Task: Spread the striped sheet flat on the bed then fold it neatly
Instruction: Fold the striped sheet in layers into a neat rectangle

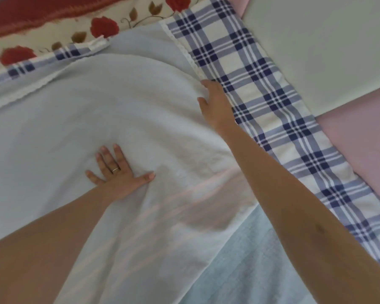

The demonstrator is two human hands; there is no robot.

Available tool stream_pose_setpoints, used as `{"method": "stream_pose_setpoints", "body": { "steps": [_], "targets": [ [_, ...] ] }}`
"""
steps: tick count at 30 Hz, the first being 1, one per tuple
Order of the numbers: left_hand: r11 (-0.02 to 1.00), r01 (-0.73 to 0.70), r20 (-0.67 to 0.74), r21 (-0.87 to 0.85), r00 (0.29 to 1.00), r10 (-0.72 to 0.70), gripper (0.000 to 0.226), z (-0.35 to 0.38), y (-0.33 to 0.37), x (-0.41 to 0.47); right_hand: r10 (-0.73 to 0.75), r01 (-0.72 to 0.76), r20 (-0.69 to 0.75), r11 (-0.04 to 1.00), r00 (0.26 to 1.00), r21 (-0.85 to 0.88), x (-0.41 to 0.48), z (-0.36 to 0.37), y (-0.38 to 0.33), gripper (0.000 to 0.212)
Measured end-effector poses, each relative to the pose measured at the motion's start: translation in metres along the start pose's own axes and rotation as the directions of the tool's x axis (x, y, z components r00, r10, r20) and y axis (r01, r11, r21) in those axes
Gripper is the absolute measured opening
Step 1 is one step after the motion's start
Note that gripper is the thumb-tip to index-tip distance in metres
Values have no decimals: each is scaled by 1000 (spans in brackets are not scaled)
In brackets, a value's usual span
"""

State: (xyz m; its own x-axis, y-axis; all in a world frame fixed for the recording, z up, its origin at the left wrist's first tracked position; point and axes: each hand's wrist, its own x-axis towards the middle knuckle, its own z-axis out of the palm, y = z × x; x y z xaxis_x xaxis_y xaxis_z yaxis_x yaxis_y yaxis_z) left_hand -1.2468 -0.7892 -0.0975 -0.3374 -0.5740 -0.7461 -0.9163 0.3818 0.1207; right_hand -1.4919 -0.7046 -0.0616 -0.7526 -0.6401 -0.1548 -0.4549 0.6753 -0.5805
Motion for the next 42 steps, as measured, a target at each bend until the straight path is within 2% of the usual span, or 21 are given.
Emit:
{"method": "stream_pose_setpoints", "body": {
  "steps": [2,4,6,8,9,10,12,14,18,19,20,22,23,24,25,26,28,33,36,39,42],
  "targets": [
    [1000,-5,4,4,1000,5,125,1,0,1,-15,9,93,998,996,62,38,21,-25,45],
    [1000,-13,0,12,1000,13,126,3,-4,8,-34,22,130,996,991,92,71,46,-36,36],
    [1000,-21,16,1,1000,21,126,3,-3,9,14,-20,91,997,996,69,91,59,-39,29],
    [1000,-20,25,2,999,20,127,1,-5,7,136,-143,56,977,989,157,101,64,-41,24],
    [1000,-21,35,5,999,21,127,2,-5,7,166,-172,49,970,985,170,105,63,-38,14],
    [1000,-21,44,4,999,21,127,2,-5,8,167,-172,47,975,985,141,106,60,-39,6],
    [1000,-23,47,7,999,22,127,1,-5,9,141,-141,8,987,990,83,113,55,-41,16],
    [1000,-15,52,13,999,14,127,-1,-5,9,139,-137,-49,990,989,39,117,52,-48,7],
    [999,-27,74,22,997,25,127,-1,-5,9,125,-148,-144,975,982,-167,105,65,-61,48],
    [999,-30,74,23,997,28,127,-1,-6,10,13,-55,-182,972,983,-229,98,71,-67,53],
    [999,-30,75,26,997,28,127,-1,-6,11,-168,108,-180,947,969,-303,89,79,-75,55],
    [999,-33,87,35,996,30,125,-2,-7,9,-538,505,27,770,842,-391,76,94,-92,53],
    [999,-34,88,38,996,31,124,-1,-8,10,-629,647,181,675,756,-355,77,104,-103,56],
    [999,-39,91,35,995,36,123,-1,-8,11,-635,714,327,629,700,-307,80,114,-115,61],
    [998,-48,100,38,994,44,123,0,-7,10,-568,707,441,651,695,-276,85,123,-123,69],
    [998,-50,98,26,994,47,123,0,-9,11,-481,669,518,691,707,-273,95,134,-135,81],
    [998,-57,93,25,994,54,123,1,-10,14,-363,596,558,737,747,-319,117,154,-155,102],
    [995,-95,113,0,989,94,120,3,-14,17,-254,486,502,772,827,-410,142,179,-188,125],
    [995,-95,120,-22,988,97,120,4,-14,17,-289,507,482,753,827,-419,150,185,-193,124],
    [994,-103,118,-36,987,107,120,4,-16,17,-264,480,464,758,845,-442,154,189,-194,113],
    [993,-107,107,-52,988,112,121,5,-16,17,-387,483,290,731,875,-482,136,197,-196,90]
  ]
}}
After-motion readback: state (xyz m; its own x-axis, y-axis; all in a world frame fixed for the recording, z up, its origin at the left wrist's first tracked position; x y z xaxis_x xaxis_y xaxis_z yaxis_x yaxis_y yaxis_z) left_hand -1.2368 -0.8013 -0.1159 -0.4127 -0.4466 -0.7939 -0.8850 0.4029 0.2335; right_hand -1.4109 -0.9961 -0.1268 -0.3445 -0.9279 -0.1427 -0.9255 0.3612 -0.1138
